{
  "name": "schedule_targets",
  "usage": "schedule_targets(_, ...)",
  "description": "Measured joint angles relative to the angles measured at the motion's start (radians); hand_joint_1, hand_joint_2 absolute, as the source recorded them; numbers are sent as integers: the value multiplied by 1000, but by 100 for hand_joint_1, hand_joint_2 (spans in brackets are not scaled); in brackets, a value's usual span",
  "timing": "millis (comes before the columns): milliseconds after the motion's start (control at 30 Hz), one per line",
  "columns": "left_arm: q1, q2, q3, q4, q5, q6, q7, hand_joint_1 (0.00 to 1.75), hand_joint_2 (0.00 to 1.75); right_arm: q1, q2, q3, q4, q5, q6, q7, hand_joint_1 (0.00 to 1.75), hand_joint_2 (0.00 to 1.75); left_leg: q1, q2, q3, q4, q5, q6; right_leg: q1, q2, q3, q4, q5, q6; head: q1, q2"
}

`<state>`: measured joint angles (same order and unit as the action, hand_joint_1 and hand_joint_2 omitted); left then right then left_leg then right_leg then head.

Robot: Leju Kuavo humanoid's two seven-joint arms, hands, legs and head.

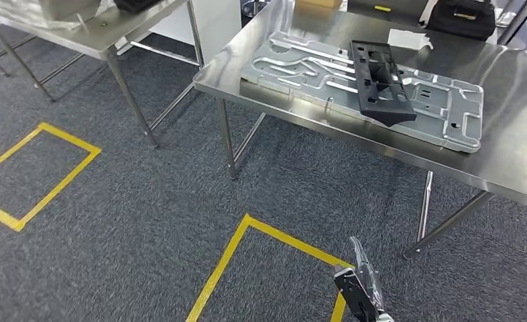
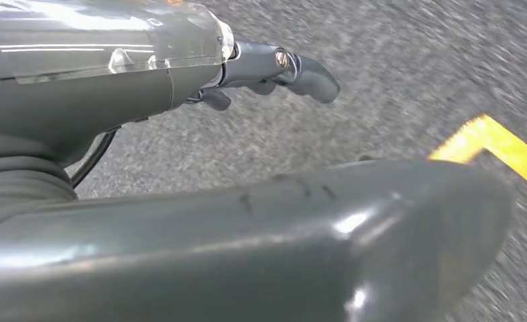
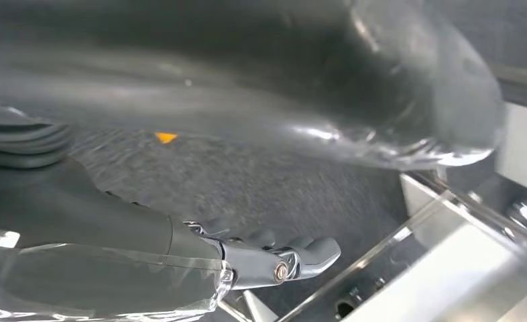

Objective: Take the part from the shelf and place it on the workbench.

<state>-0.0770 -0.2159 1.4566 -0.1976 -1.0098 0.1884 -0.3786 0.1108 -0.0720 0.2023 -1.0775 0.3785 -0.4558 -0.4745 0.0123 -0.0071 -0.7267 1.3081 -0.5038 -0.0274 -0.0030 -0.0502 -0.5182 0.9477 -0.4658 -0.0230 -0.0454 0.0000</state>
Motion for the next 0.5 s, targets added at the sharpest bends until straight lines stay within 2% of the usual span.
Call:
schedule_targets(33, 0, 0, 0, 0, -2, 3, 0, 0, 0, -25, 3, 20, 52, 27, -28, 23, 0, 0, 4, 4, 23, -3, 36, -3, -1, -11, -14, 5, 7, 3, 0, 0)
schedule_targets(67, 0, 0, 0, 0, -5, 6, 0, 0, 0, -58, 10, 43, 124, 57, -59, 49, 0, 0, 7, 16, 66, -46, 62, -5, -1, -20, -27, 12, 14, 7, 0, 0)
schedule_targets(100, -2, 0, 0, 0, -8, 9, 0, 0, 0, -91, 19, 64, 208, 85, -86, 80, 0, 0, 7, 36, 126, -118, 64, -5, 0, -28, -39, 20, 18, 12, 0, 0)
schedule_targets(133, -5, 0, 0, 0, -10, 13, 1, 0, 0, -119, 30, 82, 291, 106, -104, 116, 0, 0, 4, 55, 184, -198, 46, -1, 1, -37, -47, 29, 20, 17, 0, 0)
schedule_targets(167, -8, 0, -1, 0, -13, 16, 2, 0, 0, -143, 40, 95, 371, 121, -110, 160, 0, 0, 0, 70, 228, -268, 19, 5, 3, -47, -53, 37, 22, 24, 0, 0)
schedule_targets(200, -11, 0, -1, 0, -14, 19, 3, 0, 0, -157, 48, 105, 441, 125, -101, 212, 0, 0, -4, 73, 250, -310, -3, 13, 4, -60, -57, 43, 25, 30, 0, 0)
schedule_targets(233, -11, 0, -1, 0, -14, 24, 5, 0, 0, -167, 55, 111, 503, 119, -75, 272, 0, 0, -6, 64, 252, -329, -12, 24, 5, -74, -58, 46, 28, 37, 0, 0)
schedule_targets(267, -8, 0, -1, 0, -14, 30, 7, 0, 0, -172, 59, 114, 559, 102, -38, 333, 0, 0, -4, 54, 248, -335, -11, 34, 2, -77, -60, 50, 28, 44, 0, 0)
schedule_targets(300, -4, 0, -1, 0, -13, 38, 11, 0, 0, -173, 62, 113, 612, 71, 7, 391, 0, 0, -3, 44, 244, -336, -5, 42, -1, -61, -63, 62, 17, 51, 0, 0)
schedule_targets(333, 0, 0, -1, 0, -14, 47, 16, 0, 0, -170, 63, 107, 657, 31, 53, 441, 0, 0, -1, 35, 241, -339, 1, 51, -4, -33, -75, 91, -8, 57, 0, 0)
schedule_targets(400, 2, 1, -1, 0, -16, 64, 29, 0, 0, -154, 62, 77, 730, -52, 125, 526, 0, 0, -4, 16, 230, -339, 13, 62, -9, 29, -121, 205, -86, 65, 0, 0)
schedule_targets(433, 2, 2, 0, 0, -17, 71, 36, 0, 0, -145, 61, 57, 758, -83, 150, 567, 0, 0, -6, 5, 223, -338, 18, 65, -9, 42, -147, 270, -119, 67, 0, 0)
schedule_targets(467, 3, 2, 0, 0, -19, 77, 41, 0, 0, -139, 61, 38, 780, -103, 168, 603, 0, 0, -8, -6, 215, -335, 22, 66, -9, 46, -164, 315, -136, 68, 0, 0)
schedule_targets(500, 4, 3, 0, 0, -21, 82, 46, 0, 0, -136, 61, 22, 798, -116, 182, 633, 0, 0, -10, -16, 208, -330, 25, 65, -9, 48, -166, 330, -135, 67, 0, 0)
